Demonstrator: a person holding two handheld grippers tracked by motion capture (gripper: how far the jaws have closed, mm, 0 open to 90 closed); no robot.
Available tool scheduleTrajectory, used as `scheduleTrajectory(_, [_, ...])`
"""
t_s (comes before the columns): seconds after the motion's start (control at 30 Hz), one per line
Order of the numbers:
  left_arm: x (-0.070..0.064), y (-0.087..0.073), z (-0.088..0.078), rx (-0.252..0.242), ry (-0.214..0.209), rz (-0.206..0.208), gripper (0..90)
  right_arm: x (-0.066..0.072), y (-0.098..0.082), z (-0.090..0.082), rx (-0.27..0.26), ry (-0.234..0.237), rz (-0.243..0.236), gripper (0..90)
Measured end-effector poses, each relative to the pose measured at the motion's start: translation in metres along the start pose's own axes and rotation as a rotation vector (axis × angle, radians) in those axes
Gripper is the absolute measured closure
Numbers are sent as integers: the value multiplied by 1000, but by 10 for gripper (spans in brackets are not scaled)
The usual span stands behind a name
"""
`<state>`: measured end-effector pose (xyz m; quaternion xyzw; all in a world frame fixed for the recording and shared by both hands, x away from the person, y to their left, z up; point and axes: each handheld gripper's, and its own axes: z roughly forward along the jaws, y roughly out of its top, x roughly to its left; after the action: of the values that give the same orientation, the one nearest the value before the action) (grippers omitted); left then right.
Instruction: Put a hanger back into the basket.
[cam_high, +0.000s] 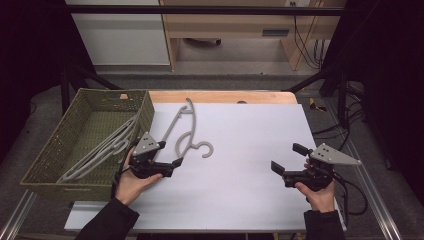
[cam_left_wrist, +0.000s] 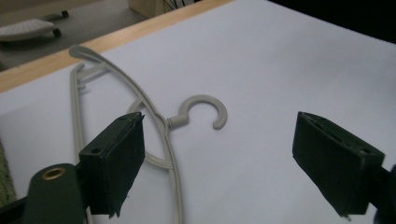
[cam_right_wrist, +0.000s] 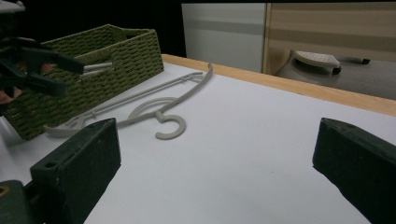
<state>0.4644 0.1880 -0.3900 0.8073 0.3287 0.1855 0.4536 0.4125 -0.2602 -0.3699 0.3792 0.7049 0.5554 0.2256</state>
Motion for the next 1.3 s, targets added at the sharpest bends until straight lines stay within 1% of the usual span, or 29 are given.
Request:
scheduleTrajectory(0.1, [2, -5, 12, 39, 1, -6, 191, 0, 0, -1, -4, 3, 3, 13])
scheduleTrajectory(0.17, [3, -11, 21, 61, 7, -26, 210, 0, 0, -1, -3, 3, 1, 13])
scheduleTrajectory(0.23, [5, -17, 29, 94, 5, -36, 231, 0, 0, -1, -3, 3, 2, 13])
scheduleTrajectory(0.3, [6, -22, 36, 130, 19, -30, 242, 0, 0, 0, -1, 2, 0, 13])
scheduleTrajectory(0.33, [8, -24, 39, 141, 22, -29, 257, 0, 0, 0, 1, 4, -3, 13])
scheduleTrajectory(0.4, [11, -28, 44, 168, 39, -39, 284, 1, 0, 1, 3, 2, -3, 13])
scheduleTrajectory(0.5, [13, -34, 51, 206, 61, -41, 324, 2, -1, 2, 4, 4, -4, 13])
scheduleTrajectory(0.6, [16, -38, 57, 257, 84, -28, 364, 2, -1, 3, 8, 5, -3, 13])
scheduleTrajectory(0.67, [18, -41, 61, 286, 87, -28, 395, 2, -1, 3, 13, 10, -8, 13])
scheduleTrajectory(0.77, [18, -45, 65, 310, 78, -38, 462, 2, -1, 4, 14, 12, -4, 14])
scheduleTrajectory(0.87, [18, -48, 68, 342, 77, -47, 518, 2, -1, 3, 16, 14, -7, 14])
scheduleTrajectory(0.9, [19, -48, 68, 348, 73, -46, 540, 2, -1, 3, 15, 14, -7, 13])
scheduleTrajectory(0.93, [19, -49, 69, 344, 74, -52, 554, 2, -1, 3, 16, 14, -9, 13])
scheduleTrajectory(0.97, [19, -48, 69, 347, 76, -47, 564, 2, -1, 3, 15, 14, -8, 13])
scheduleTrajectory(1.0, [19, -48, 68, 347, 77, -48, 596, 2, -1, 3, 15, 13, -8, 14])
scheduleTrajectory(1.07, [19, -48, 68, 345, 74, -52, 625, 3, -1, 3, 15, 15, -7, 14])
scheduleTrajectory(1.13, [20, -48, 68, 356, 74, -40, 681, 3, -1, 4, 15, 11, -7, 13])
scheduleTrajectory(1.17, [19, -48, 68, 359, 70, -41, 694, 3, -1, 4, 15, 10, -8, 13])
scheduleTrajectory(1.23, [18, -47, 68, 363, 75, -38, 741, 3, -1, 4, 15, 11, -9, 13])
scheduleTrajectory(1.27, [18, -47, 68, 362, 72, -40, 791, 3, -1, 4, 16, 12, -6, 13])
scheduleTrajectory(1.3, [18, -47, 68, 362, 73, -41, 795, 3, -1, 4, 14, 13, -7, 13])
